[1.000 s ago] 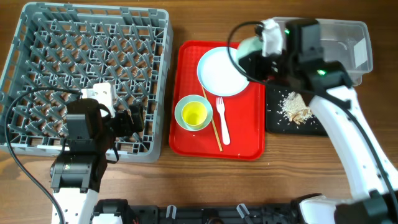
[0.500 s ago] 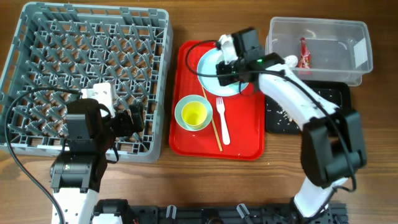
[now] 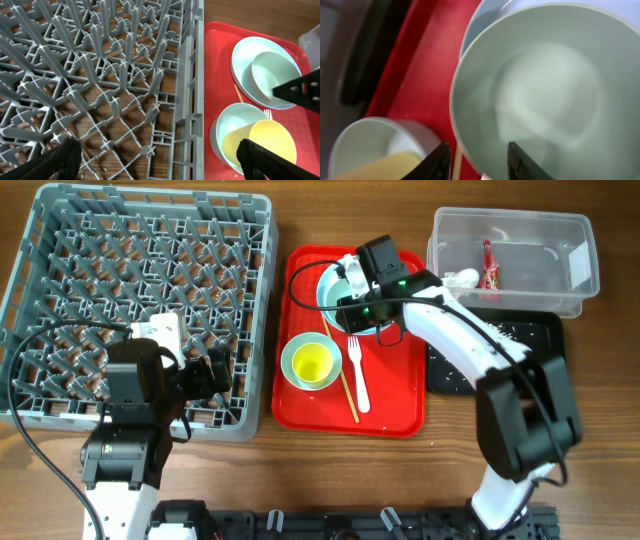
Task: Sort waste into correct bins and load items into the dishwasher rack
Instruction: 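Set the empty bowl back on the red tray with the right gripper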
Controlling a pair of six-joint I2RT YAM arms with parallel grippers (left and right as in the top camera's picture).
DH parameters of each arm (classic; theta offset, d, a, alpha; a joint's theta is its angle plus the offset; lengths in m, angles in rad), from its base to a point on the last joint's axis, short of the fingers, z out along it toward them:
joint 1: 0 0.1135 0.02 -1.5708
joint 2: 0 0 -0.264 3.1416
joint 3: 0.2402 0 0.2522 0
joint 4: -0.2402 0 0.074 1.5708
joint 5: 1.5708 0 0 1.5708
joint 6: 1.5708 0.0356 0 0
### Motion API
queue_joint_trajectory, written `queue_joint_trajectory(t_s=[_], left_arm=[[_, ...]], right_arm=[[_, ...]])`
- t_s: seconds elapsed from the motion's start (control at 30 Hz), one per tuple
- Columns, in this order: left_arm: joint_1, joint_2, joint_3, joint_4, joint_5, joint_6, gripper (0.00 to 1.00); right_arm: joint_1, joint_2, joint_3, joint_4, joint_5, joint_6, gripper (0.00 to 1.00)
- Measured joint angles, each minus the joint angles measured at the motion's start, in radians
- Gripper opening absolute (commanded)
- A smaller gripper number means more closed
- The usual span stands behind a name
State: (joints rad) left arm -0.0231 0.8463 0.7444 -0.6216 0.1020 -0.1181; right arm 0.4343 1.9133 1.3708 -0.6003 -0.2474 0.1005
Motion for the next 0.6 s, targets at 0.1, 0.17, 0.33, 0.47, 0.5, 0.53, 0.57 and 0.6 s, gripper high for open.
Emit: queue_joint_trajectory(t_s=[0.1, 0.17, 0.33, 0.47, 0.5, 0.53, 0.57, 0.6], left_arm=[[0.000, 0.000, 0.000, 0.000, 0.000, 0.000, 1.00], [0.000, 0.000, 0.000, 0.000, 0.000, 0.000, 1.00], [0.000, 0.000, 0.000, 0.000, 0.000, 0.000, 1.00], [0.000, 0.000, 0.000, 0.000, 0.000, 0.000, 1.00], [0.000, 0.000, 0.000, 0.000, 0.000, 0.000, 1.00], [0.000, 0.000, 0.000, 0.000, 0.000, 0.000, 1.00], [0.000, 0.000, 0.000, 0.000, 0.000, 0.000, 1.00], [0.000, 0.000, 0.000, 0.000, 0.000, 0.000, 1.00]], right_arm=[[0.000, -0.104, 0.019, -0.058, -0.008, 0.024, 0.43], [0.000, -0.165, 0.039, -0.075, -0.030, 0.042, 0.43], [0.044, -0.215, 0.062, -0.217, -0.086, 0.094, 0.43], [0.109, -0.162, 0.034, -0.227, -0.081, 0.127, 0.42], [0.124, -0.142, 0.027, -0.227, -0.079, 0.140, 0.41], [0.137, -0.117, 0.024, -0.229, -0.074, 0.151, 0.40], [0.144, -0.095, 0.024, -0.227, -0.072, 0.162, 0.40], [0.149, -0.073, 0.023, -0.227, -0.065, 0.176, 0.37]])
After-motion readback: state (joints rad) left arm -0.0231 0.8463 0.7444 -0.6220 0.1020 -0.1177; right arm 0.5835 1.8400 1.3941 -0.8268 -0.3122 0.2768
